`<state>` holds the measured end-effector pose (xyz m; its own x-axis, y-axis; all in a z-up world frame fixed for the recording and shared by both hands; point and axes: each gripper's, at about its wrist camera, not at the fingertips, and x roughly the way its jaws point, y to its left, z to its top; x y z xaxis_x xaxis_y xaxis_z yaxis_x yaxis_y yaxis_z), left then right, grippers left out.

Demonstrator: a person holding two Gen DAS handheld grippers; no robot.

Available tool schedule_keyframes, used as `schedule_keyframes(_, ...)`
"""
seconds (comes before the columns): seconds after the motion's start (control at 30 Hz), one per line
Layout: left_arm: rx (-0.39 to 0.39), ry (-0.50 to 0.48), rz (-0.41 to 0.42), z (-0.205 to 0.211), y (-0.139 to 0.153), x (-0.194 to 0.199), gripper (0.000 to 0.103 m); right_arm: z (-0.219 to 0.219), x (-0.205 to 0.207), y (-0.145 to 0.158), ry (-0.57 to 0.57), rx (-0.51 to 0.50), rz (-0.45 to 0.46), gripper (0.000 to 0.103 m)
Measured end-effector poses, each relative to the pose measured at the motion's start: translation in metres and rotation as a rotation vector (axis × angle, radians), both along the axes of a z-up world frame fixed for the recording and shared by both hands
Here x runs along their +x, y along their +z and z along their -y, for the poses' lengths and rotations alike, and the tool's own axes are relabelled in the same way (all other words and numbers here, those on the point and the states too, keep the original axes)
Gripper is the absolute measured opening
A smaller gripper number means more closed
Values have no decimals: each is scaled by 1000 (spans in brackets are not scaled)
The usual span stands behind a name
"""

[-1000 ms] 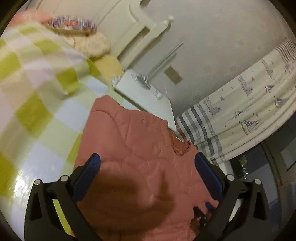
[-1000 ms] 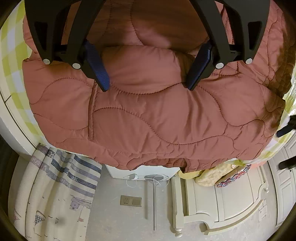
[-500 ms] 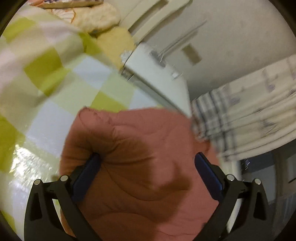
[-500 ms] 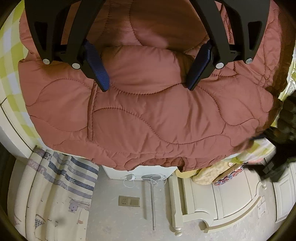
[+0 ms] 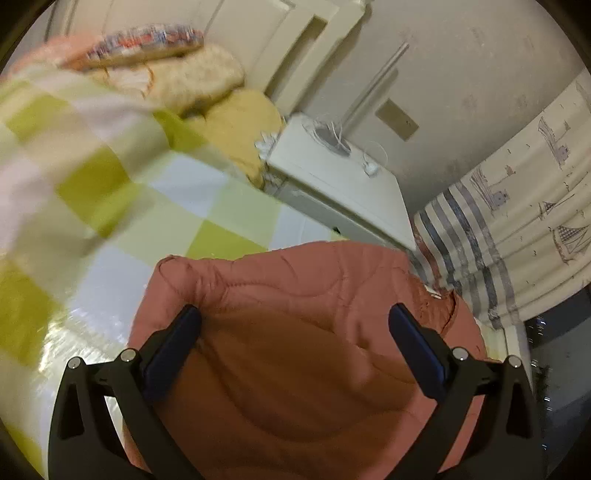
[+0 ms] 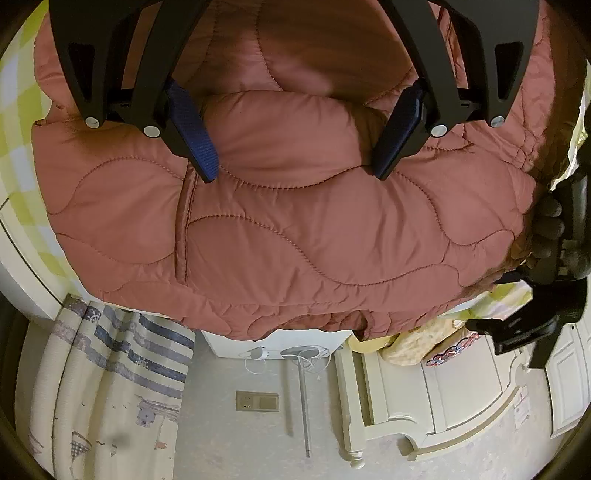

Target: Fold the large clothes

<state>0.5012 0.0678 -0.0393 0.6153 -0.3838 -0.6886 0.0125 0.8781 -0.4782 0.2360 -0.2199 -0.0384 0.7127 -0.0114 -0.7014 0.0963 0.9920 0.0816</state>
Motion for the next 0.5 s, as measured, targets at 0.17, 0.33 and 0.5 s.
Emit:
schedule_keyframes(0.17, 153, -132, 117, 47, 21, -67, 101, 0, 0, 0, 0, 2, 0, 82)
schedule_keyframes(0.33, 464, -202, 100, 98, -26, -93, 101, 3, -1, 0, -3, 5, 3, 82)
schedule_keyframes(0.5, 332, -149, 142, 70, -1, -130, 101, 7, -2, -1, -10, 33, 4, 82)
